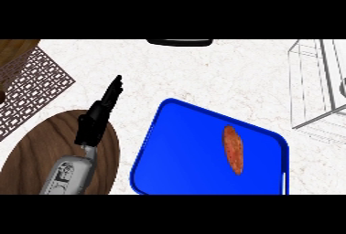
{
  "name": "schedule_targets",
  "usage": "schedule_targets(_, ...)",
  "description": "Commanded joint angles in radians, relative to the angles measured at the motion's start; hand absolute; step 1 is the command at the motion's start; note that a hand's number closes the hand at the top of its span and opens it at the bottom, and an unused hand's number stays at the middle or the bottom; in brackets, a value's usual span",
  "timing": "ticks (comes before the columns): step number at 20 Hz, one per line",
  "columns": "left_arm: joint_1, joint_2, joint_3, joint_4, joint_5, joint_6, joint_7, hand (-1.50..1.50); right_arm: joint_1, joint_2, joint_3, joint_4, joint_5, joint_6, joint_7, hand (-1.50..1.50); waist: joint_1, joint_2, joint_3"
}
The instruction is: Pick the can from the tray and place it in the tiered shelf
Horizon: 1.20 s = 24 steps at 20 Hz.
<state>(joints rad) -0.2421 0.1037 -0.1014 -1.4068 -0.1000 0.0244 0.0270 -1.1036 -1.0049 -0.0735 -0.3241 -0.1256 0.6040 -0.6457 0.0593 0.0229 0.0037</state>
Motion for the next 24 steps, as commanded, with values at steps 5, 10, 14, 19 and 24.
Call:
schedule_targets(5, 0.004, -0.023, -0.018, -0.021, -0.008, 0.010, 0.012, 0.00, -0.110, -0.047, -0.140, 0.147, -0.165, 0.252, 0.160, -1.50, 0.010, 0.000, 0.001)
schedule_targets(10, 0.009, -0.022, -0.026, -0.007, -0.019, 0.008, -0.016, 0.00, -0.152, -0.153, -0.199, 0.219, -0.214, 0.228, 0.338, -1.50, 0.018, 0.015, 0.002)
schedule_targets(14, -0.002, -0.018, -0.013, -0.022, 0.002, -0.005, -0.009, 0.00, -0.146, -0.189, -0.191, 0.239, -0.201, 0.203, 0.424, -1.50, 0.037, 0.026, 0.004)
schedule_targets(19, -0.012, -0.023, -0.027, -0.024, -0.012, -0.002, -0.007, 0.00, -0.102, -0.232, -0.143, 0.202, -0.148, 0.251, 0.432, -1.50, 0.041, 0.038, 0.009)
schedule_targets(24, -0.018, -0.022, -0.025, -0.017, -0.015, 0.000, -0.011, 0.00, -0.075, -0.263, -0.132, 0.178, -0.133, 0.280, 0.417, -1.50, 0.039, 0.048, 0.014)
